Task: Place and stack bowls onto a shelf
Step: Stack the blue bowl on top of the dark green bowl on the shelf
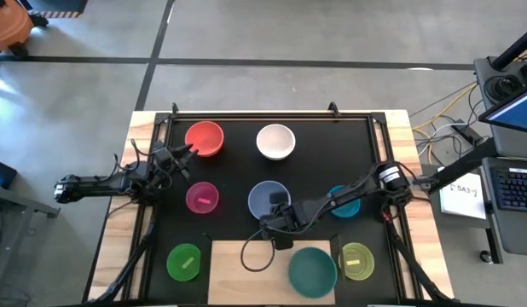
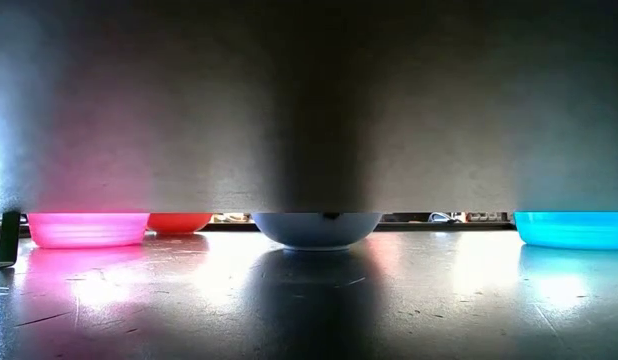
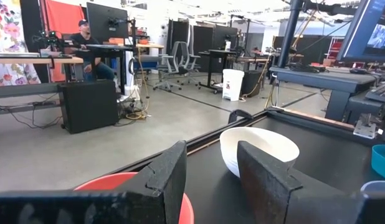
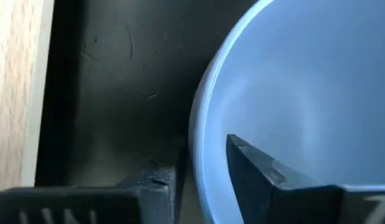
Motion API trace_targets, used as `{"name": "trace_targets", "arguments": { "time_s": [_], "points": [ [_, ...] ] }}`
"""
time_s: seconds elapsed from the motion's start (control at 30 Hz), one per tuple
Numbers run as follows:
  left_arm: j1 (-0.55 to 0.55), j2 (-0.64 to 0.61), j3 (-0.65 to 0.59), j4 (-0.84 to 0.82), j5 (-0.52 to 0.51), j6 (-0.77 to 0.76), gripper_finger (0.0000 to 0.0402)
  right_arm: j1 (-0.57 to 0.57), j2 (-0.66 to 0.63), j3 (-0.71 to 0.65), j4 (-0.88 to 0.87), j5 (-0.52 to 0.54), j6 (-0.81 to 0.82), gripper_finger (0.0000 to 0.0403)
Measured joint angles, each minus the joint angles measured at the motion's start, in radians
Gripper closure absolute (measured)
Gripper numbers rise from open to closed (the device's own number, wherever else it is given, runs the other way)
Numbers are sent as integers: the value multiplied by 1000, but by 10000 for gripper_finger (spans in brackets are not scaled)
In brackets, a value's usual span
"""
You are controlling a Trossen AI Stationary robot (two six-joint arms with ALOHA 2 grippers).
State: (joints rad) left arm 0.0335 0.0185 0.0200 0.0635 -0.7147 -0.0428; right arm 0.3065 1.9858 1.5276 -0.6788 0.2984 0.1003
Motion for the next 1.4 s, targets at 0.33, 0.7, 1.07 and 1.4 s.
{"name": "trace_targets", "arguments": {
  "time_s": [0.33,0.7,1.07,1.4],
  "points": [
    [0,2,0,0,0,0,275,0,-36,15,-33,-20,29,393],
    [0,2,0,0,0,0,275,3,-147,137,-150,-172,264,394],
    [0,3,0,0,0,0,275,142,-153,358,-267,-273,518,394],
    [0,3,0,0,0,0,275,306,-153,428,-285,-277,717,394]
  ]
}}
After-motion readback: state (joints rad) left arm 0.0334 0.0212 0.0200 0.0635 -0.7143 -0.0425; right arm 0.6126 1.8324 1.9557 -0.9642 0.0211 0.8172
